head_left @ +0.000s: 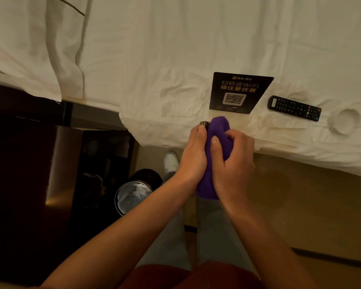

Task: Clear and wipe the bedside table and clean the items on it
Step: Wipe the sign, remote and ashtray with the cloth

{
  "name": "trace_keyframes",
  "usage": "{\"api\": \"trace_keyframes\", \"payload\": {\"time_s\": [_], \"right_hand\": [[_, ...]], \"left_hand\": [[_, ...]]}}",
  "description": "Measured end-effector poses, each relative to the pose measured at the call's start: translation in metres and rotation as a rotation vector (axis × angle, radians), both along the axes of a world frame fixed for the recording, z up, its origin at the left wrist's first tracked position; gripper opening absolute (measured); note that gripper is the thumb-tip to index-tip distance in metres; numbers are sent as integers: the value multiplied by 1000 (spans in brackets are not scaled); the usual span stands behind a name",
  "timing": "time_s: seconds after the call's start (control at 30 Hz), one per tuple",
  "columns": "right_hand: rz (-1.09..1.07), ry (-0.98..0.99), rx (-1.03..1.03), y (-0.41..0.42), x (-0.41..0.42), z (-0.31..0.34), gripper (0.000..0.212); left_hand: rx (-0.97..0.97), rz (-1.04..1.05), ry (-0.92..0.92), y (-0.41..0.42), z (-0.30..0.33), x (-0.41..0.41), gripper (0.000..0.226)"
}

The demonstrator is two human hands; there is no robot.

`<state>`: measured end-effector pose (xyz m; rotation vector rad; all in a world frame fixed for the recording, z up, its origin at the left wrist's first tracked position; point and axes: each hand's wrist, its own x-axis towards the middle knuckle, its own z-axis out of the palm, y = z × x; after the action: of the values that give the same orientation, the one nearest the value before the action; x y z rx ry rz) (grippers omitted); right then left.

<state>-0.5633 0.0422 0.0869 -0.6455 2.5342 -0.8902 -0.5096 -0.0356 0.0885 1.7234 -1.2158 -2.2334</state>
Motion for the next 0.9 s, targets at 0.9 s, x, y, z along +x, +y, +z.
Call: {"api": "trace_keyframes", "payload": {"time_s": [0.9], "right_hand": [[-274,-246,-96,54,-48,-24,20]], "left_hand": [[232,-40,286,34,0,38,48]]}}
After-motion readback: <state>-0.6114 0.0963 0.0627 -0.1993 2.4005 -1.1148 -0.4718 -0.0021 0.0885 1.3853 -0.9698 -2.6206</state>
